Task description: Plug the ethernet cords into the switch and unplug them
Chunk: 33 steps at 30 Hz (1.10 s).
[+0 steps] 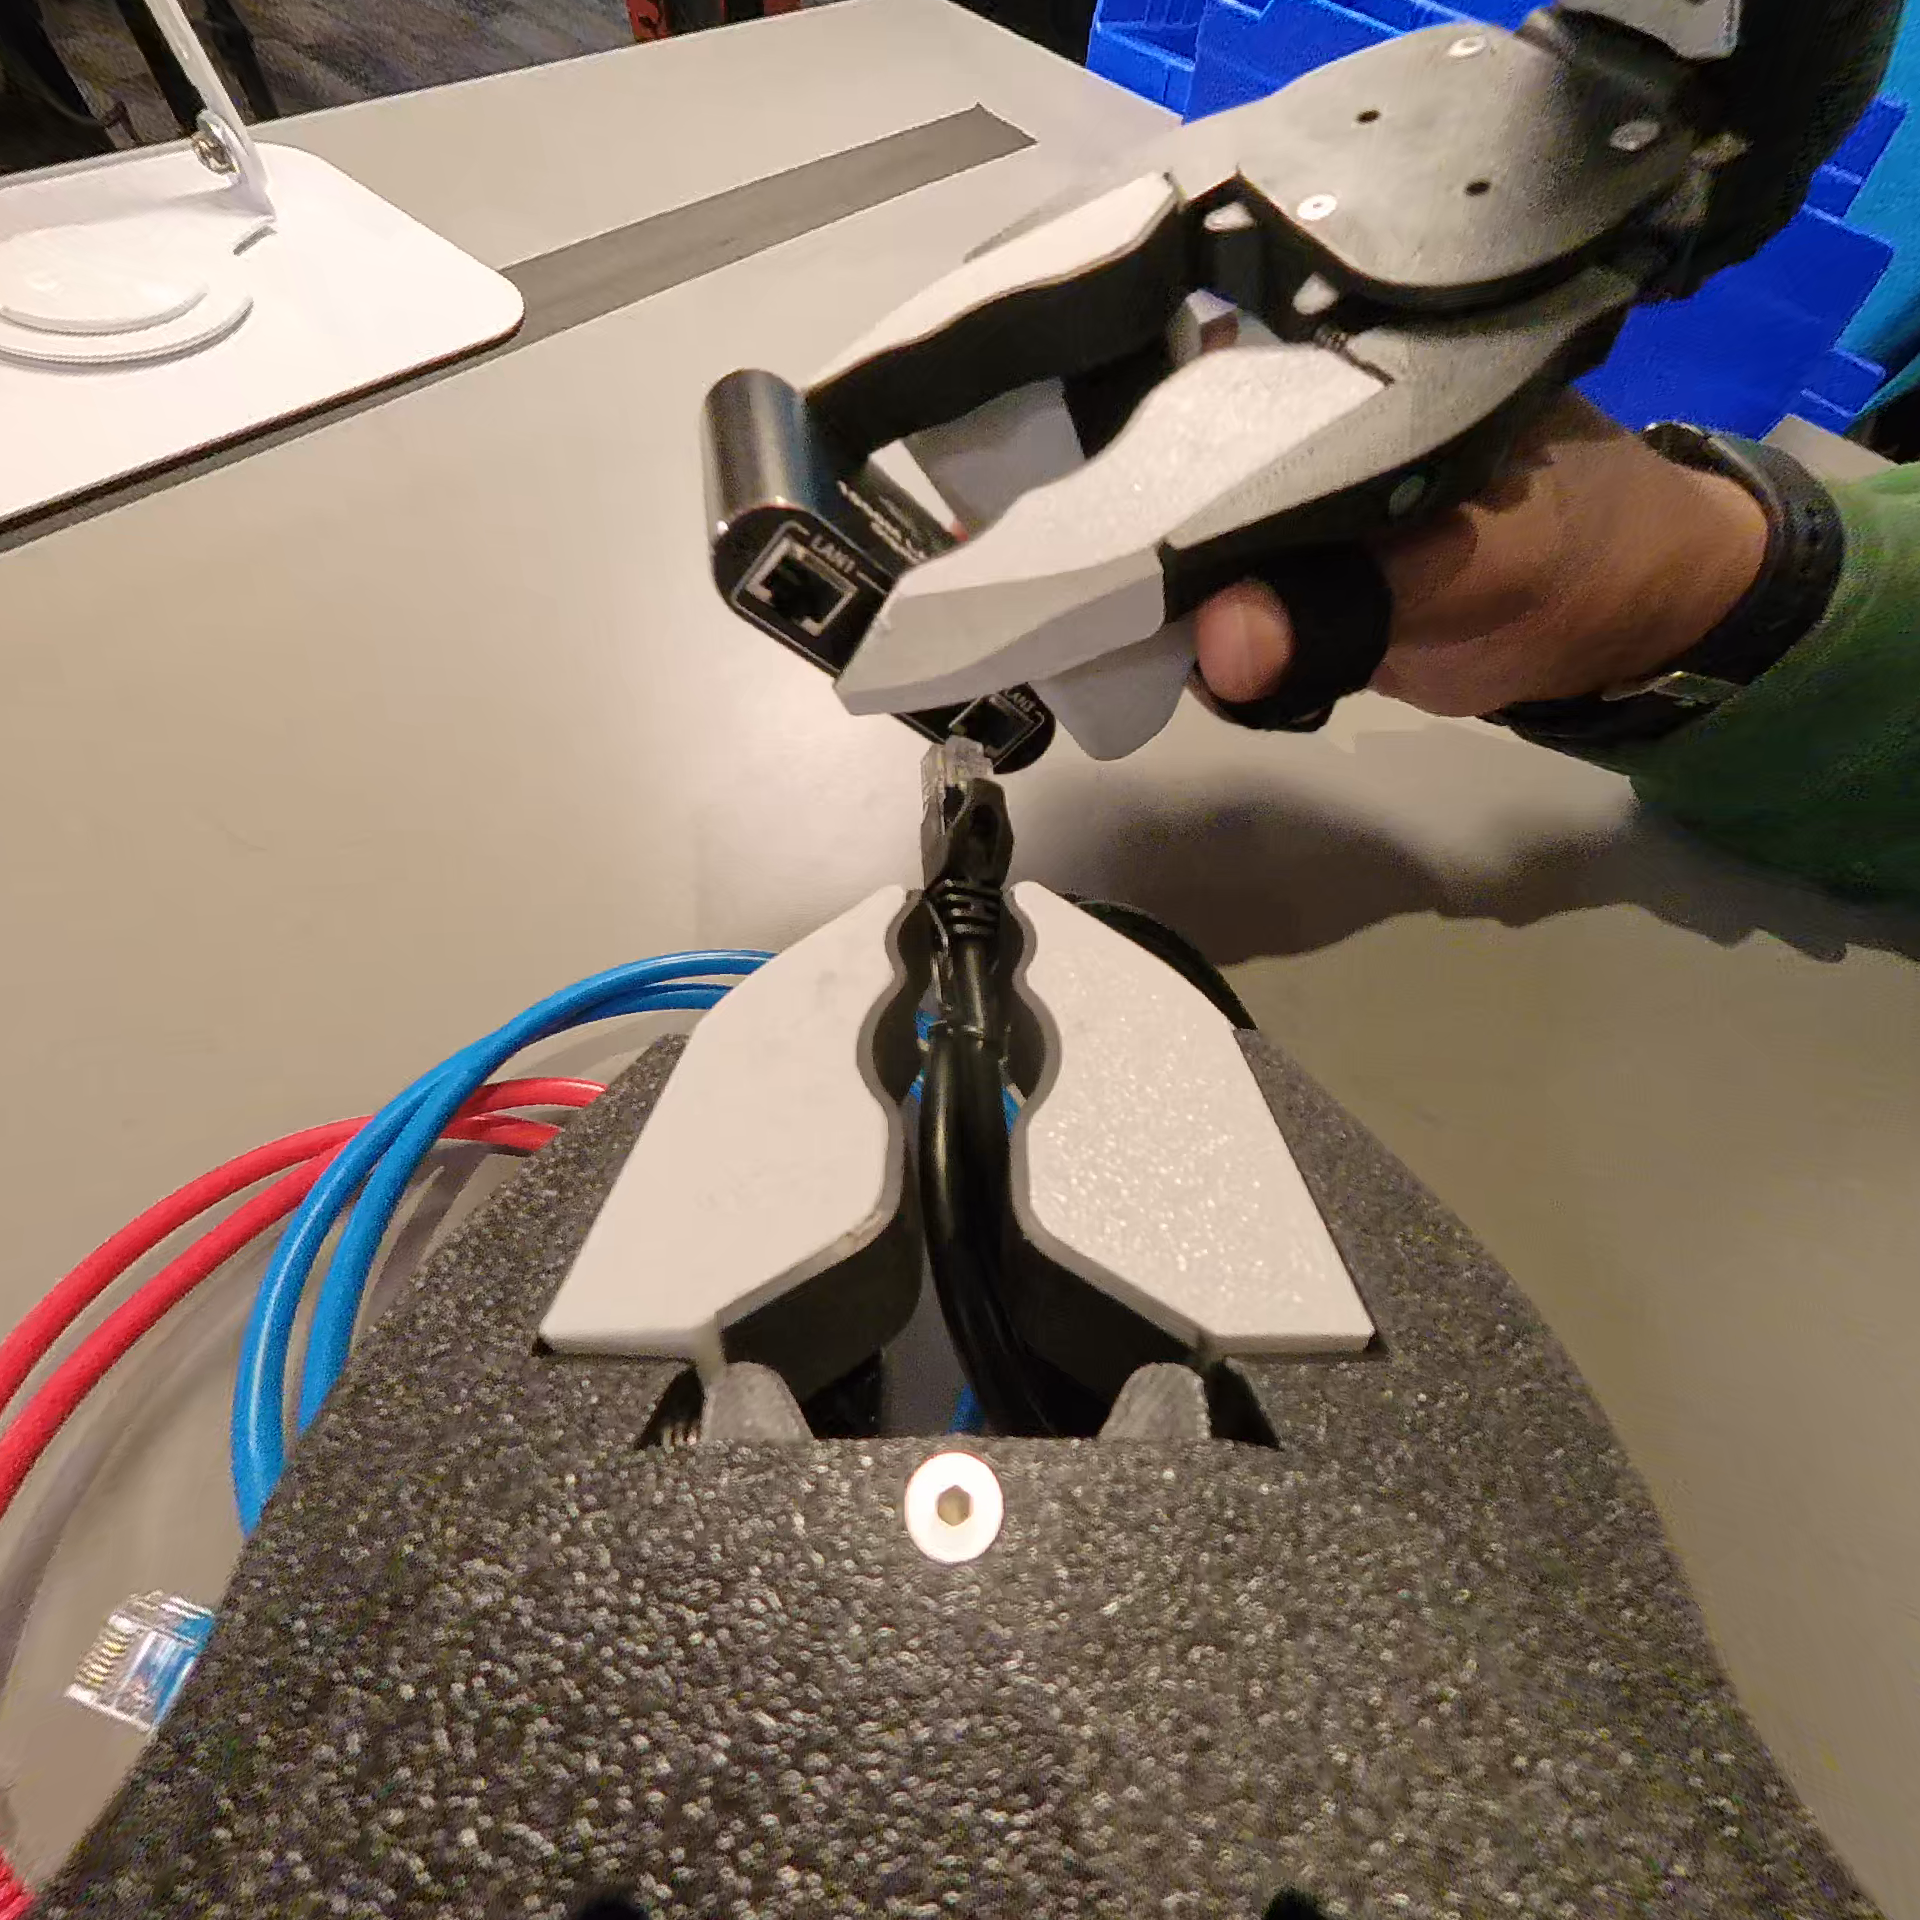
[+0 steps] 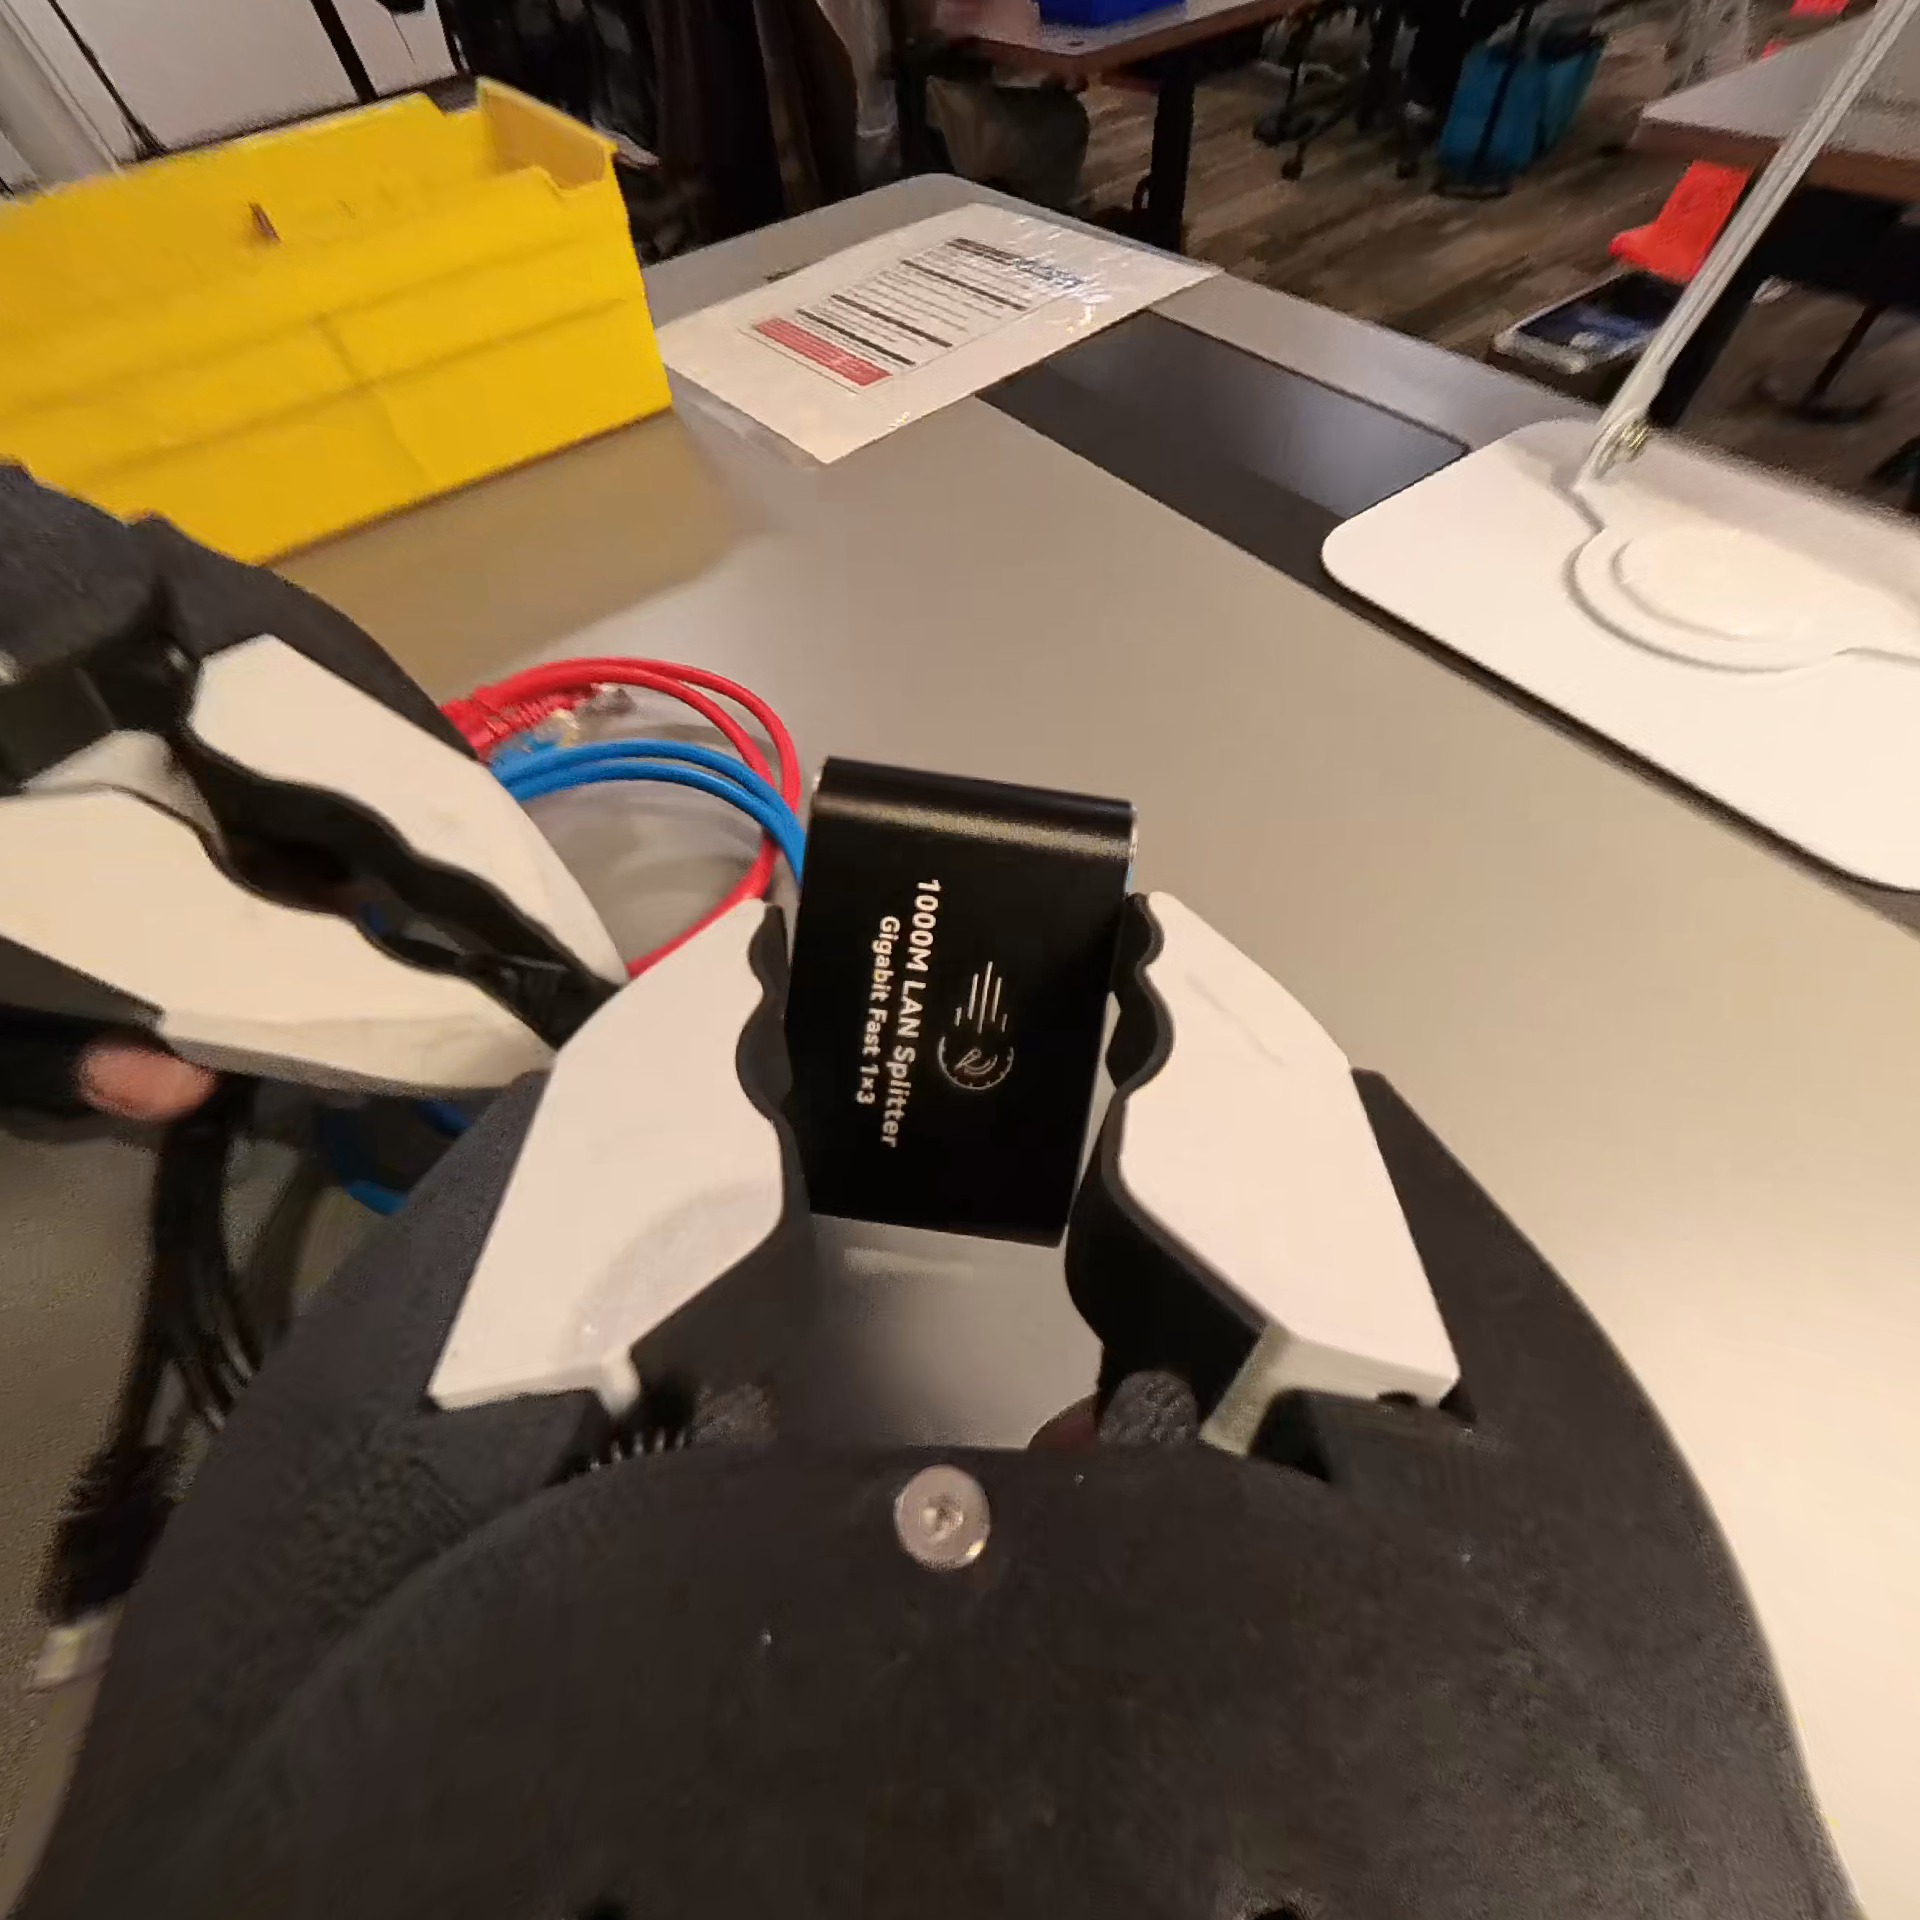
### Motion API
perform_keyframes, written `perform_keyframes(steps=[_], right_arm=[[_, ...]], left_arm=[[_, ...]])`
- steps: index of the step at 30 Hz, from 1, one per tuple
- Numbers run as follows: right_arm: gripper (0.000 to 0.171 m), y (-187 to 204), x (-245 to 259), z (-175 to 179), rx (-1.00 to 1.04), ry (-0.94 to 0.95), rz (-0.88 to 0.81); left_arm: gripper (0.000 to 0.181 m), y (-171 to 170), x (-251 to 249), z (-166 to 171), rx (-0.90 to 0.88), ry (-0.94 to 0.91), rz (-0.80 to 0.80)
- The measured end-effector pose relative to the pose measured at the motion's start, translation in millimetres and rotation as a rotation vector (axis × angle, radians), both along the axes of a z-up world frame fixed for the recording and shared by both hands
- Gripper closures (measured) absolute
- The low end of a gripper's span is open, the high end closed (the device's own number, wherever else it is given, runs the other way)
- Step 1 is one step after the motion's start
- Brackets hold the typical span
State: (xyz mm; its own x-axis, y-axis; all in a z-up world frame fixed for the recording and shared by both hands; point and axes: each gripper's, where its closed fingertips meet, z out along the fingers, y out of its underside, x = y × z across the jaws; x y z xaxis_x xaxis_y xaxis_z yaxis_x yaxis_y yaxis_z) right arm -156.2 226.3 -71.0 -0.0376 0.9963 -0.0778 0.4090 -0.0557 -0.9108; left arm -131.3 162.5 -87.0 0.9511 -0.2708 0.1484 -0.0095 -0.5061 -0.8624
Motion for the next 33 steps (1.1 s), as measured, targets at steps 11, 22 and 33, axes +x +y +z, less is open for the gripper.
perform_keyframes(steps=[11,22,33], right_arm=[[0.110,-19.0,30.9,-25.2,0.179,-0.043,0.207],[0.110,-62.9,29.0,17.8,0.046,0.190,0.357],[0.110,-95.5,18.5,59.0,0.064,0.425,0.397]], left_arm=[[0.169,-0.4,-10.0,-12.5,-0.062,0.000,0.022],[0.168,-2.9,13.2,-23.3,-0.115,-0.101,-0.100],[0.168,-12.7,55.5,-6.4,-0.138,-0.569,-0.304]])
